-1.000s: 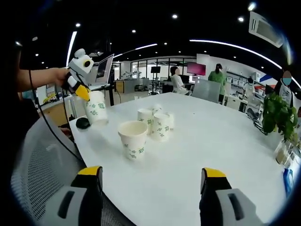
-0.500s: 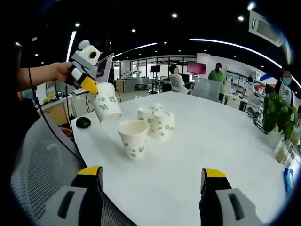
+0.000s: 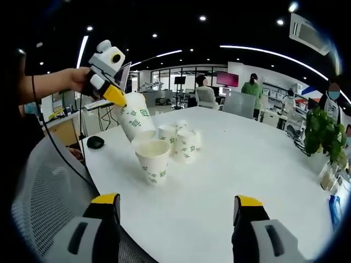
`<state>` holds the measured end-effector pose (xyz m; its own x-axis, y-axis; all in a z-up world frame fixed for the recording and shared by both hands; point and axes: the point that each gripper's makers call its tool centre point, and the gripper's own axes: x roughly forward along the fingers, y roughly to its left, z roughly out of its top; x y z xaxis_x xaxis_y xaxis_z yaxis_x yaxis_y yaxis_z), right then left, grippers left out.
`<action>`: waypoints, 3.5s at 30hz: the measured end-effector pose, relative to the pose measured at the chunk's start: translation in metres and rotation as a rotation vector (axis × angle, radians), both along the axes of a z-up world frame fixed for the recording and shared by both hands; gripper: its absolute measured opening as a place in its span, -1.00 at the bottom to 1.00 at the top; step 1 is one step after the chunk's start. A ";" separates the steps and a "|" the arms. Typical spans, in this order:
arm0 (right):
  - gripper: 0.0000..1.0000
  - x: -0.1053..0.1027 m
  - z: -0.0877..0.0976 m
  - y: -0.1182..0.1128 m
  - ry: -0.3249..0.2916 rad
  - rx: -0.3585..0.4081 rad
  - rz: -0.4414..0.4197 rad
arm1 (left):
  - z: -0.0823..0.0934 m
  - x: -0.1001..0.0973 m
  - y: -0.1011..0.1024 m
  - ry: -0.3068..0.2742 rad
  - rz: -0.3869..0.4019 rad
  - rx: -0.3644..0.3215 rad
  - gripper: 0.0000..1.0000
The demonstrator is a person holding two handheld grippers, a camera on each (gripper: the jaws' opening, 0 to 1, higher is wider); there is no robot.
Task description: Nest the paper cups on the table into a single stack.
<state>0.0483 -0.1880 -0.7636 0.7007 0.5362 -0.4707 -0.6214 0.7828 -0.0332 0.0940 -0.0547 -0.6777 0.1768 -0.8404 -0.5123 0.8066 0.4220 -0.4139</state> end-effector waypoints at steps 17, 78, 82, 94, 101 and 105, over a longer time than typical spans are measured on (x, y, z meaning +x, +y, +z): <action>0.69 0.001 0.000 -0.001 -0.003 -0.003 -0.008 | -0.025 0.008 -0.015 -0.035 -0.050 0.123 -1.00; 0.60 0.001 -0.003 -0.005 0.015 -0.008 -0.023 | -0.094 -0.014 -0.032 -0.169 -0.349 0.449 -0.91; 0.60 0.001 -0.004 -0.004 0.019 -0.011 -0.018 | -0.089 -0.015 -0.029 -0.171 -0.338 0.439 -0.87; 0.62 0.001 -0.004 -0.004 0.021 -0.009 -0.017 | -0.062 0.010 -0.028 -0.185 -0.207 0.314 -0.67; 0.62 0.001 -0.003 -0.005 0.017 -0.008 -0.022 | -0.060 0.027 -0.016 -0.212 -0.148 0.305 -0.49; 0.62 0.001 -0.003 -0.005 0.015 -0.006 -0.023 | -0.056 0.038 -0.007 -0.209 -0.109 0.290 -0.46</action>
